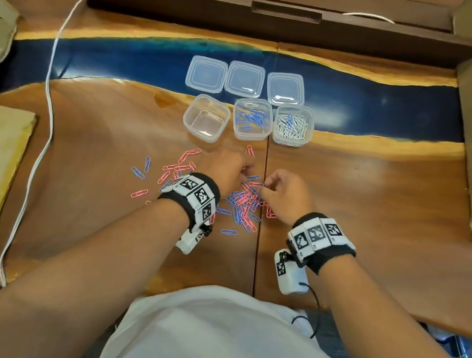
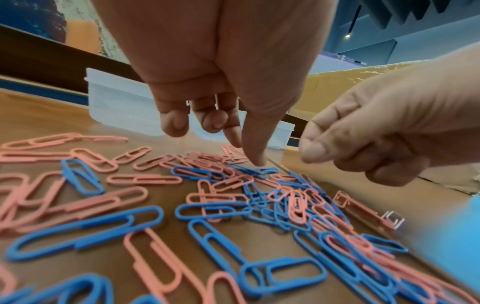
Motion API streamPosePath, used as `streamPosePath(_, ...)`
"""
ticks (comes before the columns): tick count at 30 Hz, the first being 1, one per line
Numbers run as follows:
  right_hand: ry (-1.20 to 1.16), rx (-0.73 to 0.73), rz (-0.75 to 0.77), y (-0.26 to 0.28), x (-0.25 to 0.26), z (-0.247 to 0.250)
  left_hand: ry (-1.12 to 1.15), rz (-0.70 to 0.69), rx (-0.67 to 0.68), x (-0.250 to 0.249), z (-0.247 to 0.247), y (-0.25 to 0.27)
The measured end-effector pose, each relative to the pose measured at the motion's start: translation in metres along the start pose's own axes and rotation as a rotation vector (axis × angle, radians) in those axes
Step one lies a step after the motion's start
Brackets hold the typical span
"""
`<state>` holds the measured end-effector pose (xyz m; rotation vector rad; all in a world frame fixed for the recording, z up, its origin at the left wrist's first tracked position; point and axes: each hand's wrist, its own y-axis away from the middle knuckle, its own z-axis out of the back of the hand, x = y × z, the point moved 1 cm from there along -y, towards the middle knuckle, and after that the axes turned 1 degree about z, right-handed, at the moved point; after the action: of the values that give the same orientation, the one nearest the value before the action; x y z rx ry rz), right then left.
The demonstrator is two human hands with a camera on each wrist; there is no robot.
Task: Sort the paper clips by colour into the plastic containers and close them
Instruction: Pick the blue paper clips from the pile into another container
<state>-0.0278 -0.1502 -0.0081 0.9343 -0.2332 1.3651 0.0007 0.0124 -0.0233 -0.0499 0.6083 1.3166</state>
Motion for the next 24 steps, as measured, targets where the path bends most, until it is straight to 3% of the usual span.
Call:
streamPosePath(4, 0.212, -0.002, -0.015, -0.006, 0.004, -0.005, -0.080, -0.019, 0.073, 0.002, 0.002, -0.004)
streamPosePath(11, 0.276, 0.036, -0.023, -0.011, 0.011, -0.007, -0.045, -0.002, 0.106, 0.003, 0.003, -0.005)
streamPosePath(14, 0.293, -0.021, -0.002, -0.009, 0.009, -0.005, 0.052, 0.005, 0.063, 0.003, 0.003, -0.003)
streamPosePath(17, 0.061, -0.034, -0.037, -0.006, 0.004, -0.001, 0.155, 0.020, 0.005, -0.001, 0.007, -0.003)
streamPosePath(20, -0.535, -0.004, -0.281, 0.000, -0.004, 0.003, 0.179, -0.012, 0.041, -0.007, 0.011, -0.005)
streamPosePath(22, -0.847, 0.099, -0.410, 0.007, -0.009, 0.004, 0.117, -0.032, 0.094, -0.011, 0.008, -0.008)
streamPosePath(24, -0.926, 0.200, -0.419, 0.014, -0.012, 0.003, 0.054, -0.028, 0.135, -0.014, 0.003, -0.011)
